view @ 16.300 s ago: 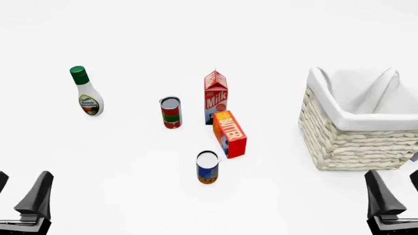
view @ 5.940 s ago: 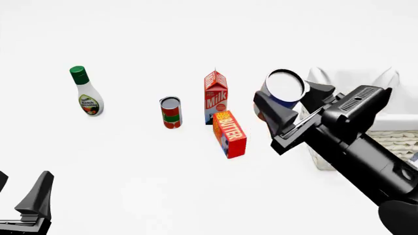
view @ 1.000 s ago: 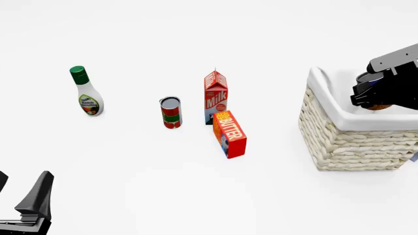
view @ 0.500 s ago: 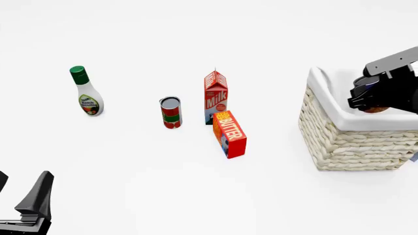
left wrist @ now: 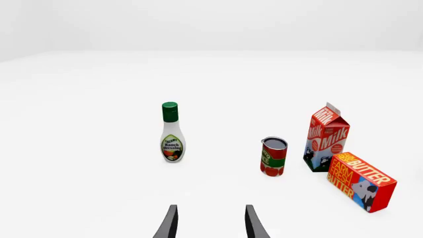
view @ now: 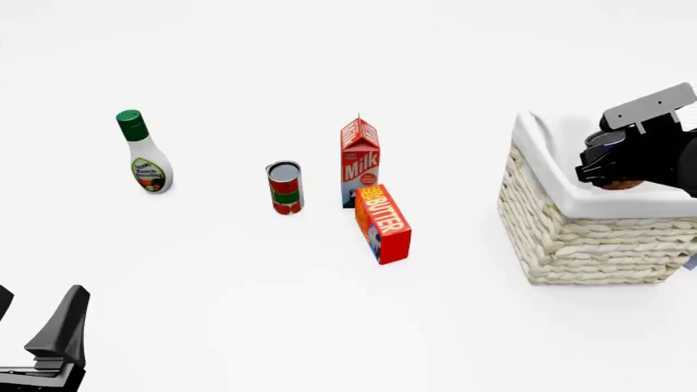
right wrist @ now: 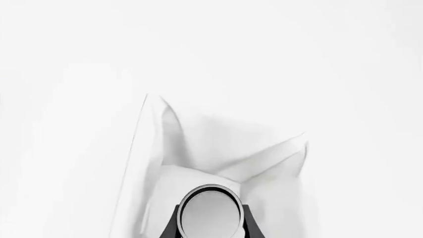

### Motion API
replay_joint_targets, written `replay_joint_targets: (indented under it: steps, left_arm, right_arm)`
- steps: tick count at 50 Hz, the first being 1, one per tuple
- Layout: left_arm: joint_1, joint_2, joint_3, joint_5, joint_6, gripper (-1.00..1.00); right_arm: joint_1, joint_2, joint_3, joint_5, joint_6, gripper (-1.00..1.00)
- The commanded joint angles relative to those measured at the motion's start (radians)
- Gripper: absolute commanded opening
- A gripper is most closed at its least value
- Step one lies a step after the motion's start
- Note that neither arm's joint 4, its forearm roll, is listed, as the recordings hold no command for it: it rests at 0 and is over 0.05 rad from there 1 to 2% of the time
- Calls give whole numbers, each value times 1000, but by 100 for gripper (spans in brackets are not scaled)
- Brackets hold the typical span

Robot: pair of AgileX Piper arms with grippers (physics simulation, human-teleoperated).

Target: Pick the alphabet soup and place it in the basket.

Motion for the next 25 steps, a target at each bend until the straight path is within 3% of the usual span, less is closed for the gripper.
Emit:
replay_joint_targets:
  steps: [1,6,7,25]
  left_arm:
    - [0,0,0,0,0,100]
    - [0,0,0,0,0,100]
    - [0,0,0,0,0,100]
    - [0,0,0,0,0,100]
  right_arm:
    - [-6,6,-14,-7,20,-100]
    - [-10,6,-19,-5,21,-100]
    - [-10,6,-20,-4,22,100]
    - [-17,-4,-32,5,25,100]
